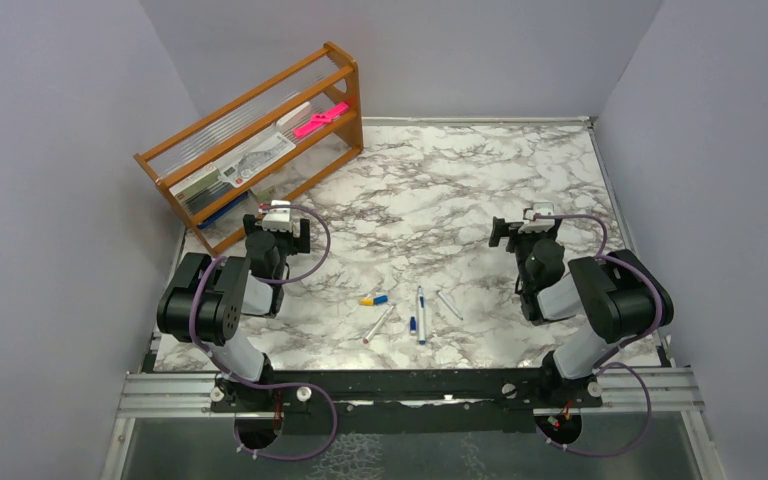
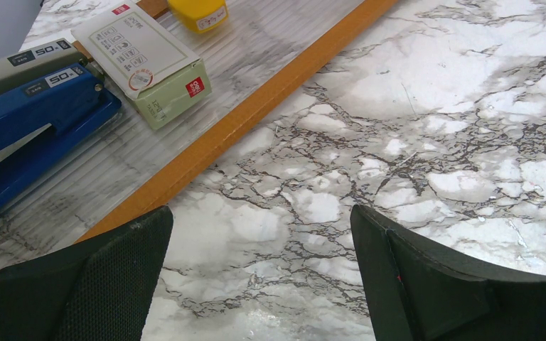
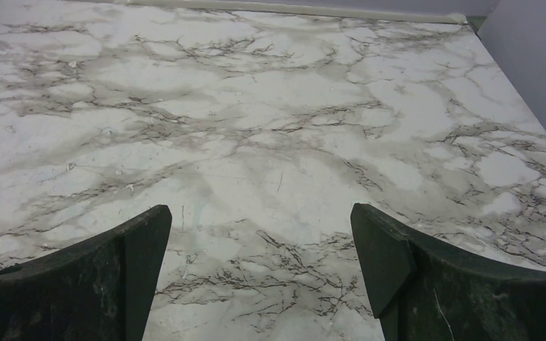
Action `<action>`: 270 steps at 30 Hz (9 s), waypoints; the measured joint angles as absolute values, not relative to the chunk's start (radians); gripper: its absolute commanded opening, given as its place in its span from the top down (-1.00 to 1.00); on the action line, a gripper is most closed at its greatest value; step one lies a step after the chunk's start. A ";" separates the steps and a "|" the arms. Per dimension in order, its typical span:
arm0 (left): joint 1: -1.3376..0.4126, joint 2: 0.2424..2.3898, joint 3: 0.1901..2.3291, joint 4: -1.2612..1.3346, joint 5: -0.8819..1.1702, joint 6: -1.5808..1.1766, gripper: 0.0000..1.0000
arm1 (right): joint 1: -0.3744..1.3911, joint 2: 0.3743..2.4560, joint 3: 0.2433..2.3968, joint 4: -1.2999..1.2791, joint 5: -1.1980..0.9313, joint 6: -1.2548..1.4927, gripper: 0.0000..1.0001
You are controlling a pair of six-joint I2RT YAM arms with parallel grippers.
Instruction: Insert the pens into the pen caps
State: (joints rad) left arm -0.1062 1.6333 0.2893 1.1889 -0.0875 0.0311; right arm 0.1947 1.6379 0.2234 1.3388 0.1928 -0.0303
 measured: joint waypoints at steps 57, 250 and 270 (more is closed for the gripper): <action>-0.106 1.633 0.288 1.192 -0.087 0.031 -0.98 | 0.195 1.638 0.223 1.339 0.193 -0.030 -0.99; -0.467 1.203 0.749 0.142 0.702 -0.744 1.00 | 0.799 1.257 0.827 0.036 -0.258 0.442 -0.19; -0.499 1.190 0.347 0.523 0.075 -1.054 1.00 | 0.796 1.152 0.665 0.130 -0.038 0.697 -0.50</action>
State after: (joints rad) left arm -0.4992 1.1904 0.3470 0.5228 0.0753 -1.0538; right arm 0.7963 1.1519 0.6651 0.1299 -0.0383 0.6971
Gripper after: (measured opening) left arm 0.121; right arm 0.753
